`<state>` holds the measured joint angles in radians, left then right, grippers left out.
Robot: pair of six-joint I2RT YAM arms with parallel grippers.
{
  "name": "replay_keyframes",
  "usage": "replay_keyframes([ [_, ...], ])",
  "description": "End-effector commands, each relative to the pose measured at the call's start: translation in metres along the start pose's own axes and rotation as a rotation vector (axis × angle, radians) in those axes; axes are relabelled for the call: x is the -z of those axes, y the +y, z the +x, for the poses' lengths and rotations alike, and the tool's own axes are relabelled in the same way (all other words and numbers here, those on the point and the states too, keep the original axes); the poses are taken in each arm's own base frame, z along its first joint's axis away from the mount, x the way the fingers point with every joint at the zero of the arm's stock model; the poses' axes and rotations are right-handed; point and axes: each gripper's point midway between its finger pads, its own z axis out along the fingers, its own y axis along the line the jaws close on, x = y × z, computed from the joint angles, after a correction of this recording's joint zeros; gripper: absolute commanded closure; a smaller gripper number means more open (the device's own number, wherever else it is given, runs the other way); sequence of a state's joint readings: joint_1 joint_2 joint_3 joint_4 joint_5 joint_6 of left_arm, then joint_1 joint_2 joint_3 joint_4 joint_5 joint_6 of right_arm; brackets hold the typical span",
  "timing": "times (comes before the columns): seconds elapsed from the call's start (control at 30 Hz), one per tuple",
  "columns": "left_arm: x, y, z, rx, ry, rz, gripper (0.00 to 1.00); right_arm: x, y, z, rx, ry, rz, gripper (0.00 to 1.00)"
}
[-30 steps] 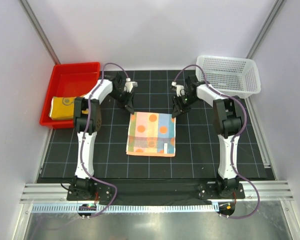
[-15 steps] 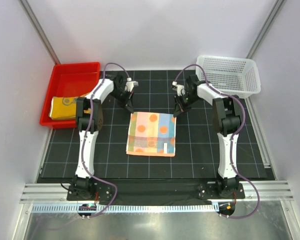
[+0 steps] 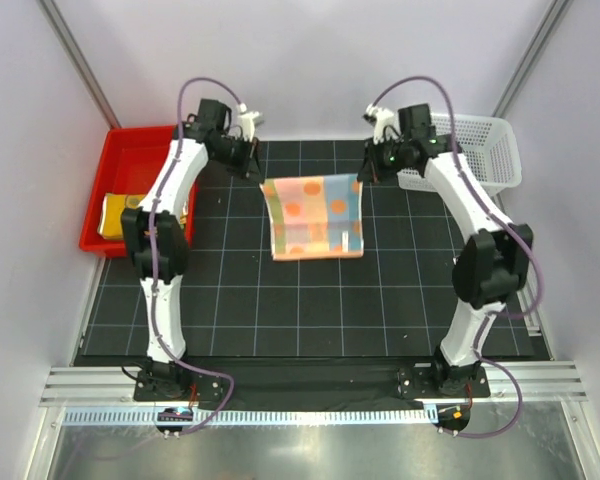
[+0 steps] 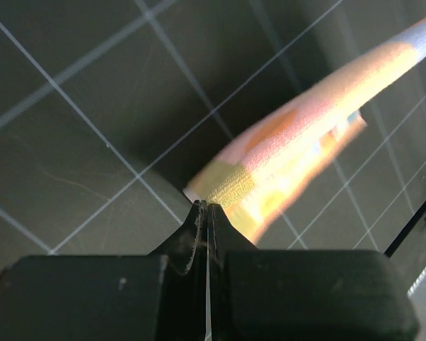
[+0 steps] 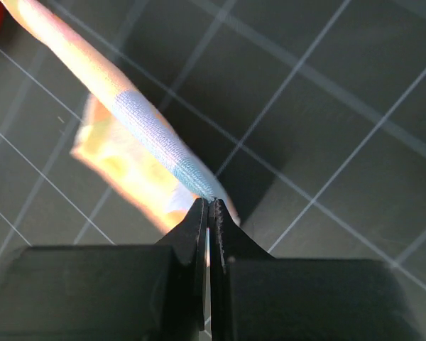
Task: Fold and stack the towels
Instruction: Fold the towel
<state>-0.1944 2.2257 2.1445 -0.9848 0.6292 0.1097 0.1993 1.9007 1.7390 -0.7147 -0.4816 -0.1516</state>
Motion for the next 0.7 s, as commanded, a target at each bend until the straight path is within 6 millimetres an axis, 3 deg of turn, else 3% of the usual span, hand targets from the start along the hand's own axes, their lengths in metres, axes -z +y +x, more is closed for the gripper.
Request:
replay_keyframes([
  [0.0, 0.060, -0.035, -0.041, -0.076, -0.160, -0.035, 1.00, 0.058, 0.015, -0.051, 0.053, -0.162, 0.063, 0.99],
  [0.03, 0.074, -0.047, -0.044, -0.087, -0.186, -0.028, 1.00, 0.065, 0.019, -0.052, 0.055, -0.166, 0.062, 0.99],
  [0.1, 0.082, -0.059, -0.039, -0.079, -0.201, -0.003, 1.00, 0.084, 0.030, -0.051, 0.057, -0.180, 0.063, 0.99],
  [0.13, 0.099, -0.074, -0.041, -0.097, -0.234, 0.003, 1.00, 0.090, 0.034, -0.050, 0.057, -0.183, 0.060, 0.99],
  [0.17, 0.098, -0.077, -0.034, -0.090, -0.233, 0.021, 1.00, 0.092, 0.036, -0.041, 0.050, -0.169, 0.059, 0.99],
  [0.23, 0.109, -0.093, -0.030, -0.095, -0.259, 0.047, 1.00, 0.113, 0.049, -0.039, 0.057, -0.206, 0.059, 0.99],
  [0.33, 0.121, -0.117, -0.012, -0.088, -0.259, 0.079, 1.00, 0.132, 0.065, -0.016, 0.035, -0.218, 0.055, 0.99],
  [0.37, 0.130, -0.134, -0.006, -0.106, -0.260, 0.088, 1.00, 0.137, 0.070, -0.012, 0.028, -0.226, 0.052, 0.99],
  [0.4, 0.127, -0.139, 0.007, -0.097, -0.232, 0.096, 1.00, 0.153, 0.083, -0.011, 0.040, -0.258, 0.043, 0.99],
  [0.47, 0.134, -0.163, 0.024, -0.130, -0.218, 0.089, 1.00, 0.157, 0.093, 0.007, 0.003, -0.241, 0.034, 0.99],
  [0.5, 0.129, -0.165, 0.038, -0.118, -0.191, 0.087, 1.00, 0.162, 0.099, 0.012, 0.004, -0.245, 0.033, 0.99],
  [0.57, 0.133, -0.172, 0.044, -0.113, -0.209, 0.087, 1.00, 0.172, 0.107, 0.024, 0.013, -0.259, 0.034, 0.99],
  [0.67, 0.119, -0.150, 0.046, -0.062, -0.210, 0.010, 1.00, 0.161, 0.105, 0.036, -0.023, -0.246, 0.024, 0.99],
])
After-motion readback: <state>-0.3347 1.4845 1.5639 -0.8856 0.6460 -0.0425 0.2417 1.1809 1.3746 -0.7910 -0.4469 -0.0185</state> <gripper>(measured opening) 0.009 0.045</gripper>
